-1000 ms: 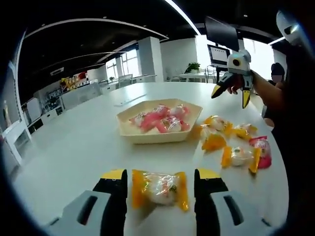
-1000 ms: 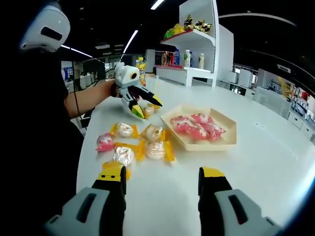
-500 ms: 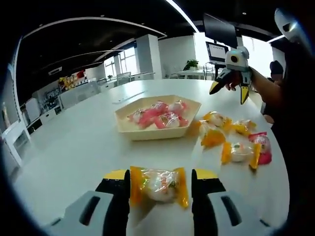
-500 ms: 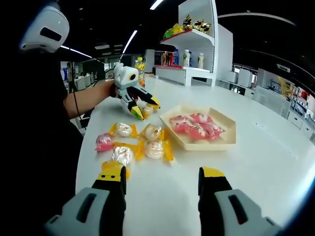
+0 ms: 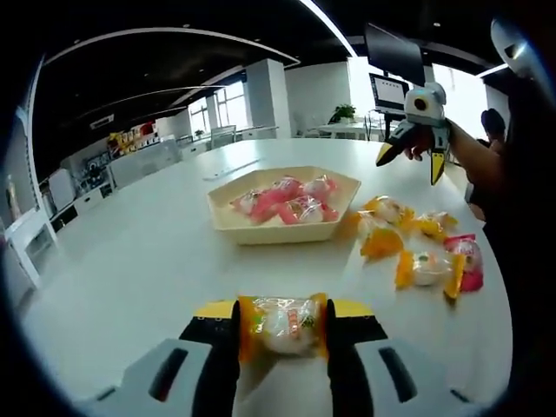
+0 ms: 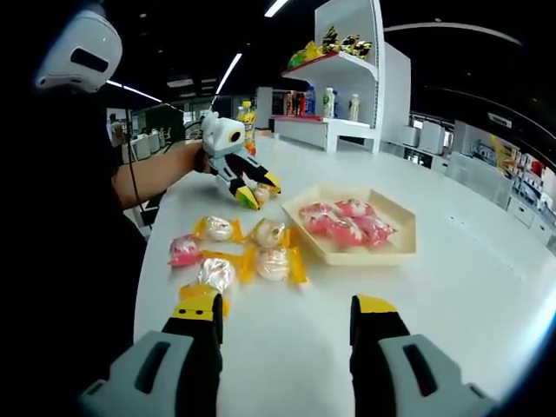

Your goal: Pick up the marshmallows scattered on the table and place them into the bowl on the table

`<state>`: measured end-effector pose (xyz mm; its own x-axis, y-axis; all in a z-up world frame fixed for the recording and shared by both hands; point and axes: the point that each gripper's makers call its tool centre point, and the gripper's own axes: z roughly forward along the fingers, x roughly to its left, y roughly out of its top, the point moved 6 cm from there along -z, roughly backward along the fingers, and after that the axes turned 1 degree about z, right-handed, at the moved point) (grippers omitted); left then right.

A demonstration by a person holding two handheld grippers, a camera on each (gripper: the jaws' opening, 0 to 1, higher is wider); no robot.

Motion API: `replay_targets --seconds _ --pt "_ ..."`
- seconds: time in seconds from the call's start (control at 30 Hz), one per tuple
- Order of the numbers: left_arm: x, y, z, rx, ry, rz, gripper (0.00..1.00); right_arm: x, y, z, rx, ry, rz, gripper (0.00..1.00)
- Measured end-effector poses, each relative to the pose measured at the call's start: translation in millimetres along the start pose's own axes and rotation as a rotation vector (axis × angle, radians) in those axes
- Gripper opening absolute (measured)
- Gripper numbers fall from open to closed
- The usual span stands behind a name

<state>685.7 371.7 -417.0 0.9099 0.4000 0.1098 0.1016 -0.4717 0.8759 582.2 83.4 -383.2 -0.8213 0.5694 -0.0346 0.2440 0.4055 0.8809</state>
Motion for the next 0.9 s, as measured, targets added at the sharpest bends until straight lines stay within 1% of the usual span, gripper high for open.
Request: replay_targets --seconds 0.07,0.13,0.23,0.43,0.67,0.9 --pt "-2.3 0.6 0.6 -0.009 -0.016 0.011 0.33 0.4 -0.3 0.5 0.001 0.002 0.000 0.58" --pt "-2.9 1.0 0.5 -0.012 -0.010 0.028 0.31 0.4 -0.5 0.8 0.002 0.002 0.000 0.58" --pt "-0.9 0.9 0.2 -0.017 -0.005 0.011 0.31 -0.2 -0.6 0.5 0.002 0.000 0.002 0.58" --pt "-1.7 1.8 0.9 -0.016 -0.018 0.030 0.31 -1.1 -1.0 0.6 0.005 -0.003 0.003 0.58" --pt "-1.9 1.8 1.3 -0.021 -0.018 0.027 0.31 -1.7 -0.8 0.7 0.005 -0.002 0.004 0.58" --pt "-1.1 1.2 0.0 -0.035 -0.014 0.004 0.31 -1.4 -0.4 -0.1 0.008 -0.001 0.002 0.58"
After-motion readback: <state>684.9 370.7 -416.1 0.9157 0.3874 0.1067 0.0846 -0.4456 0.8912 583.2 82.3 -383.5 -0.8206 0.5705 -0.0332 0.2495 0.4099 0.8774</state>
